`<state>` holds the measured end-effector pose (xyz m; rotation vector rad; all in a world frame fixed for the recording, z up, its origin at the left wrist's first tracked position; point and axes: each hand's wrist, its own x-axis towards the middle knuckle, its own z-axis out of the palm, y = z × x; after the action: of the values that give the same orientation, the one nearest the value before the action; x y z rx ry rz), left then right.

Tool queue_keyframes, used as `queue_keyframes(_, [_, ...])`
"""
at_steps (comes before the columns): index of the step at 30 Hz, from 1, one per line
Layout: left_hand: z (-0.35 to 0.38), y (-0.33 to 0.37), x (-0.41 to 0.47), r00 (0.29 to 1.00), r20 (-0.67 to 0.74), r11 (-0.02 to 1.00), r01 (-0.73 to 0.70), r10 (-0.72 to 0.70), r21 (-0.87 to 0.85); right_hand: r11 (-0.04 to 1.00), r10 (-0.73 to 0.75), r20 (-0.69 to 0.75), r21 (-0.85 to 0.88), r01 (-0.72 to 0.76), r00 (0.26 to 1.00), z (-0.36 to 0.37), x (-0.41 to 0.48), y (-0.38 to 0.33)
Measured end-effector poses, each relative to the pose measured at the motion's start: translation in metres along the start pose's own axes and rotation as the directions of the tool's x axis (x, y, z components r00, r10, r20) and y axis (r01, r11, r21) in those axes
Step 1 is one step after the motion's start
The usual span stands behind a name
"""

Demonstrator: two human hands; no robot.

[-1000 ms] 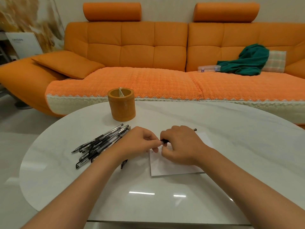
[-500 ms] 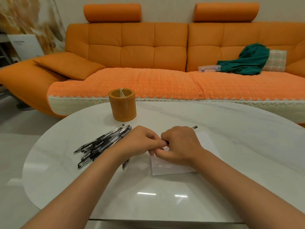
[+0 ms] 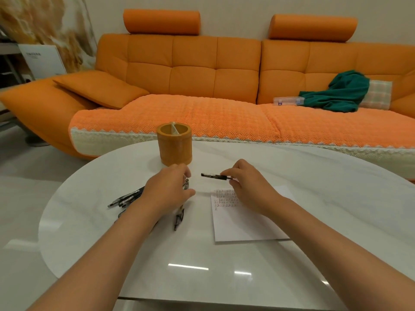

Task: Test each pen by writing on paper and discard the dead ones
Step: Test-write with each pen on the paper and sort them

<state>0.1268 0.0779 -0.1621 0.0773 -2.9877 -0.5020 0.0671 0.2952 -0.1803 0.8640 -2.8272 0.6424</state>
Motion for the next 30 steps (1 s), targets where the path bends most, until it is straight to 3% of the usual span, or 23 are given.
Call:
queue_keyframes(4, [-0.004, -0.009, -0.004, 0.997, 0.078, 0.990, -0.028, 0.017, 0.138, 0.996, 0.089, -0.001, 0.004, -0.089, 0.996, 0.001, 0.038, 0.003])
queue_keyframes(10, [-0.008, -0.018, -0.007, 0.990, 0.135, 0.959, -0.085, 0.049, 0.270, 0.961, 0.116, 0.001, -0.251, -0.112, 0.993, 0.018, 0.083, 0.007])
queue_keyframes(15, [-0.004, -0.017, -0.005, 0.990, 0.116, 0.942, -0.116, 0.084, 0.314, 0.956, 0.168, 0.063, -0.255, -0.147, 0.984, 0.031, 0.098, 0.007])
queue_keyframes(21, [0.001, -0.012, -0.001, 0.989, 0.116, 0.956, -0.119, 0.090, 0.270, 0.953, 0.106, 0.092, -0.295, -0.075, 0.990, 0.033, 0.096, 0.005])
queue_keyframes(30, [-0.008, -0.001, -0.003, 0.997, 0.073, 0.997, 0.029, -0.024, -0.073, 1.000, 0.004, -0.016, -0.028, -0.005, 1.000, 0.011, 0.057, -0.018])
